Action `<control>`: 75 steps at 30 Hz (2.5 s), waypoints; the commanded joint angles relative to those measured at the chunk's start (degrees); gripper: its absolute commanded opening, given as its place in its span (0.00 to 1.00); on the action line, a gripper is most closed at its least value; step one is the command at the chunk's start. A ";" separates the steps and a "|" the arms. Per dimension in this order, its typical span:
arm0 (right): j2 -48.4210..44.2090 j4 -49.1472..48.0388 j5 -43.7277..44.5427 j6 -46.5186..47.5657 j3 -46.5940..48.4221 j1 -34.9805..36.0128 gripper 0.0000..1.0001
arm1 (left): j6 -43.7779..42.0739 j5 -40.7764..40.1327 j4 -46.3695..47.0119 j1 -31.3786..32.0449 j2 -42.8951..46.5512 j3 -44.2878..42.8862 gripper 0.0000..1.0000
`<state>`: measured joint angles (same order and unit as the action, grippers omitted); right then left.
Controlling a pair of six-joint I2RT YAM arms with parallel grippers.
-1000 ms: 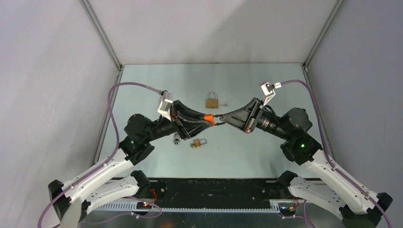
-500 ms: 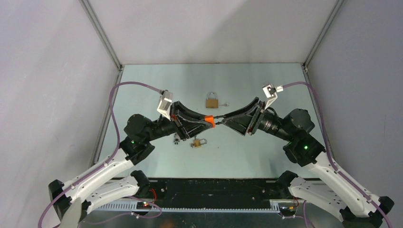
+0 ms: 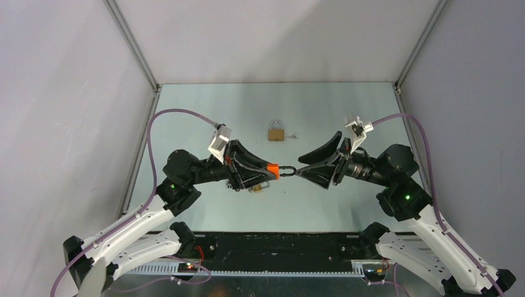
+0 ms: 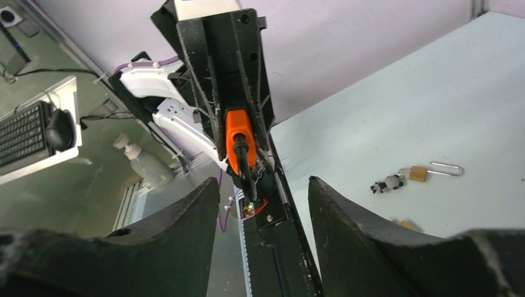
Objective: Lock with the key
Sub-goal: Lock the lock.
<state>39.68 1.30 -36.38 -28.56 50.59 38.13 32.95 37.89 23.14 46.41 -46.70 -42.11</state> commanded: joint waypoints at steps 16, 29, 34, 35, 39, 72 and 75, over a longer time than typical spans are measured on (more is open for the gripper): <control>2.97 -4.07 -1.44 4.30 2.88 7.70 0.00 | -1.84 0.92 0.95 -0.35 1.44 -1.39 0.00; 6.98 -7.72 6.84 6.60 2.91 15.10 0.00 | -2.27 -0.74 0.83 1.70 -0.22 -0.98 0.00; 9.85 -8.29 7.82 6.77 2.92 17.94 0.00 | -3.37 -1.55 0.85 2.75 -0.69 -1.92 0.00; 10.27 -8.50 7.86 6.70 2.85 18.82 0.00 | -3.52 -1.61 0.85 2.78 -0.90 -1.96 0.00; 12.82 -9.69 7.88 5.89 2.84 21.18 0.00 | -4.17 -1.26 0.81 3.27 -1.46 -2.25 0.00; 8.78 -35.61 39.22 -16.87 -3.19 19.48 0.70 | 18.90 -28.74 -2.85 3.41 5.78 -7.57 0.00; 9.80 -34.41 42.15 -16.54 -1.94 20.10 0.70 | 20.04 -28.06 -2.62 3.33 5.77 -8.15 0.00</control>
<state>48.77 -28.49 -1.85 -44.58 46.50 57.36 49.10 10.90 16.16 49.50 -41.85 -46.68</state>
